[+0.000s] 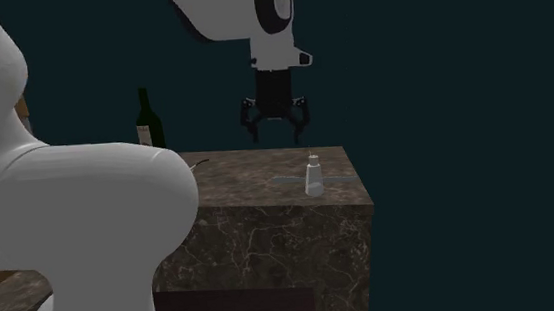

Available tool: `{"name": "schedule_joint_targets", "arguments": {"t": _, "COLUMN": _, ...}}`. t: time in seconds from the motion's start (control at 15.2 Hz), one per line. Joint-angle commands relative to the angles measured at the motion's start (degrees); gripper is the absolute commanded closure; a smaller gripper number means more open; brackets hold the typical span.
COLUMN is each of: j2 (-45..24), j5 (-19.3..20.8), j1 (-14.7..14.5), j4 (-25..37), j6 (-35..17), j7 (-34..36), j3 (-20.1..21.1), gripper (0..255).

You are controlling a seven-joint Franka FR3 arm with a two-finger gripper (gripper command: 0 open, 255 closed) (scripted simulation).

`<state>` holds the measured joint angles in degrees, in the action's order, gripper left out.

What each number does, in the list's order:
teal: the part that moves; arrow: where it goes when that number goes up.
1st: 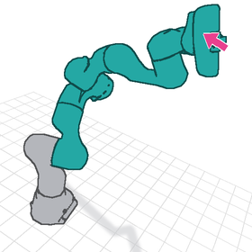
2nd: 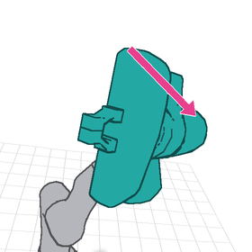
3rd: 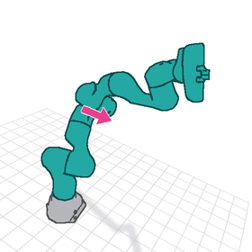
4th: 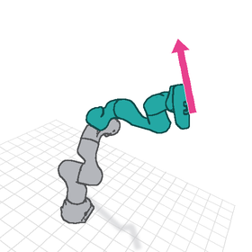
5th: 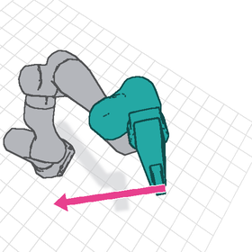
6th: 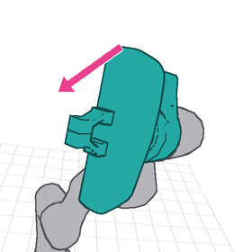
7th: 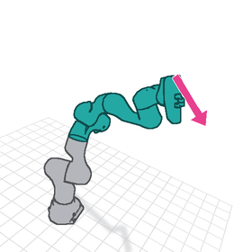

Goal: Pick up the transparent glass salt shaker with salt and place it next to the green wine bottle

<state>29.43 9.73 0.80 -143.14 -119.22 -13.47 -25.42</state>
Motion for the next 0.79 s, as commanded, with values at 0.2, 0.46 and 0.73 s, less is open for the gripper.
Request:
{"name": "schedule_joint_targets", "arguments": {"t": 0.2, "j2": -9.78, "j5": -5.79, "j1": -3.26, "j4": 3.27, "j6": -9.74, "j7": -10.87, "j3": -8.45, "gripper": 0}}
{"name": "schedule_joint_targets", "arguments": {"t": 0.46, "j2": -19.58, "j5": -16.43, "j1": -7.57, "j4": 7.96, "j6": -15.10, "j7": -22.97, "j3": -15.62, "gripper": 0}}
{"name": "schedule_joint_targets", "arguments": {"t": 0.73, "j2": -28.98, "j5": -29.33, "j1": -9.43, "j4": 12.57, "j6": -16.96, "j7": -34.83, "j3": -19.11, "gripper": 0}}
